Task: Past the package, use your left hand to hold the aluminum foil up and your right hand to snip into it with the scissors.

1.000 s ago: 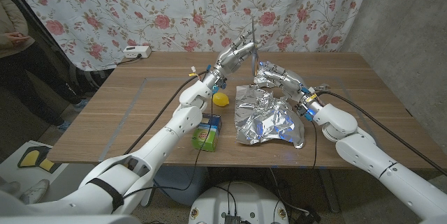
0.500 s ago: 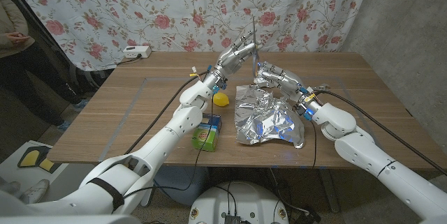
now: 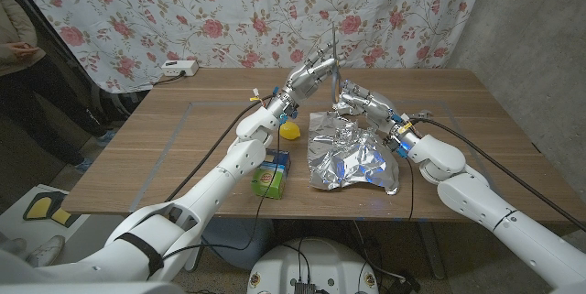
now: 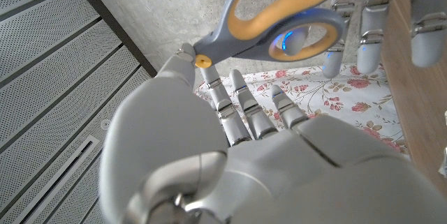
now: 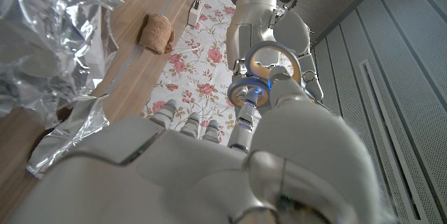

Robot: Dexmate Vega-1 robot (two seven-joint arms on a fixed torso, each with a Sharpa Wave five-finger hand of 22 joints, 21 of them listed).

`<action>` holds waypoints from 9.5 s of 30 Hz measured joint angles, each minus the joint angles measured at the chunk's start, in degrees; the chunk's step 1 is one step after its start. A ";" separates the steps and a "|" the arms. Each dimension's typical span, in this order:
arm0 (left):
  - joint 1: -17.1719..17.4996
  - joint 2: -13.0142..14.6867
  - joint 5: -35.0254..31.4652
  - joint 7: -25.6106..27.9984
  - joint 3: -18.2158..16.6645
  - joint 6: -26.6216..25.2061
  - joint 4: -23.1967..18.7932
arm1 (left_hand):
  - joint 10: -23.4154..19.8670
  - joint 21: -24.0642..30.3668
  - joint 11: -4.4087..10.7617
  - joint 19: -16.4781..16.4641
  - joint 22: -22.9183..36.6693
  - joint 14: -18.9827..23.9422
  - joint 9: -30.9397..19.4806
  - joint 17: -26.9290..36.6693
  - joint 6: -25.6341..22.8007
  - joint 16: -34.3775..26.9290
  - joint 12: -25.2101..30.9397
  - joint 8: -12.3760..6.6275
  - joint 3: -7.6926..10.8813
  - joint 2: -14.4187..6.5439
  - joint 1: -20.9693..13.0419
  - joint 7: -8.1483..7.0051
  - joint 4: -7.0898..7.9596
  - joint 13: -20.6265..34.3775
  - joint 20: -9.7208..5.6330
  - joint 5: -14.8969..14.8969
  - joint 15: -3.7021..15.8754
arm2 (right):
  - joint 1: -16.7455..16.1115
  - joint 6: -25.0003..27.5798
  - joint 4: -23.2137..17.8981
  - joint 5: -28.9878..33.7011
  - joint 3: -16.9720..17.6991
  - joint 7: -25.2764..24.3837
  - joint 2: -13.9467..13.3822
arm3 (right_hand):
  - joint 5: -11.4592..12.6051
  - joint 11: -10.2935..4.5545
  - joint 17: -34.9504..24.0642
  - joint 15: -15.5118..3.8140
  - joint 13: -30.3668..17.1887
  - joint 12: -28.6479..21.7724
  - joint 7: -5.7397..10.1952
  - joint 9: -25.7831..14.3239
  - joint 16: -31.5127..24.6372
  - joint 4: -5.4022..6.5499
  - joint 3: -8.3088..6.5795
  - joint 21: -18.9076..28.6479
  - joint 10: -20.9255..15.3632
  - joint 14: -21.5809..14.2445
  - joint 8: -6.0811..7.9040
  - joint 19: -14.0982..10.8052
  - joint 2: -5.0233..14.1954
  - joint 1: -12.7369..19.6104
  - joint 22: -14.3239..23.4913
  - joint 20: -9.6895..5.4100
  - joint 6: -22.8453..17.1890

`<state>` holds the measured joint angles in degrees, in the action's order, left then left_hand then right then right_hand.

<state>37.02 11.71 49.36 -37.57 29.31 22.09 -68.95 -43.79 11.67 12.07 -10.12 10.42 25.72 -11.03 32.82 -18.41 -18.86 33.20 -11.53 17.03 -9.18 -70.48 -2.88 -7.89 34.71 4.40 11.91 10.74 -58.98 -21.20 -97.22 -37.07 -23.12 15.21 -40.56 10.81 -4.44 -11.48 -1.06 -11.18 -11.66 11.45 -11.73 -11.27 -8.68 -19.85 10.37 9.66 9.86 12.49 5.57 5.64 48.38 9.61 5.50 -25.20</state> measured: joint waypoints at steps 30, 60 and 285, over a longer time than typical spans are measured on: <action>0.18 -0.48 -0.61 0.57 0.56 -0.01 -0.35 | 0.00 0.00 0.00 0.00 0.00 0.16 0.00 0.80 -0.42 0.00 0.02 0.00 -0.05 -0.23 -0.30 0.00 -0.05 0.00 0.00 -0.23 -0.08 | -0.36 -0.04 -0.28 0.41 -0.20 -1.52 0.65 | -0.46 -0.19 0.30 0.05 -0.01 -0.22 -1.63 -0.01 -0.89 -0.32 0.81 0.45 -1.24 0.04 0.27 -1.65 -0.27 0.27 0.00 0.42 -3.67; 1.46 -0.31 -1.11 1.92 1.15 -0.04 -1.92 | 0.00 0.00 0.00 0.00 0.00 0.72 0.00 1.32 -0.41 0.00 0.23 0.00 -0.07 0.15 -0.41 -0.01 -0.07 0.00 0.00 0.00 0.14 | -0.12 0.19 -0.71 1.12 -1.09 -1.78 1.17 | -0.45 0.52 0.29 0.05 -0.02 -0.22 -1.94 -0.01 -0.89 -0.24 1.21 0.45 -1.95 0.04 0.27 -2.06 -0.80 0.79 0.00 0.85 -4.59; 3.47 3.40 -7.04 10.15 1.43 5.22 -3.98 | 7.42 -0.34 0.39 1.39 -0.13 -3.59 -0.15 2.08 3.93 5.41 -11.82 0.78 -3.72 2.25 9.48 -5.13 5.00 -4.67 1.51 -1.55 -0.62 | -2.14 16.34 -6.88 -15.47 0.15 7.29 -4.16 | 31.11 5.19 -59.32 -4.48 -57.54 -57.70 -6.52 -34.65 -60.58 0.22 3.86 70.81 -36.17 -56.51 41.84 -48.94 -1.18 19.55 20.47 -10.25 -5.04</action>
<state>40.49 15.11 42.32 -27.42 30.74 27.31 -72.93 -36.38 11.33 12.46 -8.73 10.28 22.13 -11.18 34.89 -14.48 -13.45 21.38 -10.74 13.31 -6.94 -61.00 -8.01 -2.89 30.04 5.91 10.36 10.12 -61.12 -4.87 -104.11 -52.54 -22.97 22.51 -44.72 41.92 0.74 -70.80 -5.53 -68.72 -69.36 4.93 -46.38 -71.86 -8.46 -15.99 81.18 -26.52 -46.65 54.33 -43.37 4.46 67.93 30.08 -4.75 -30.24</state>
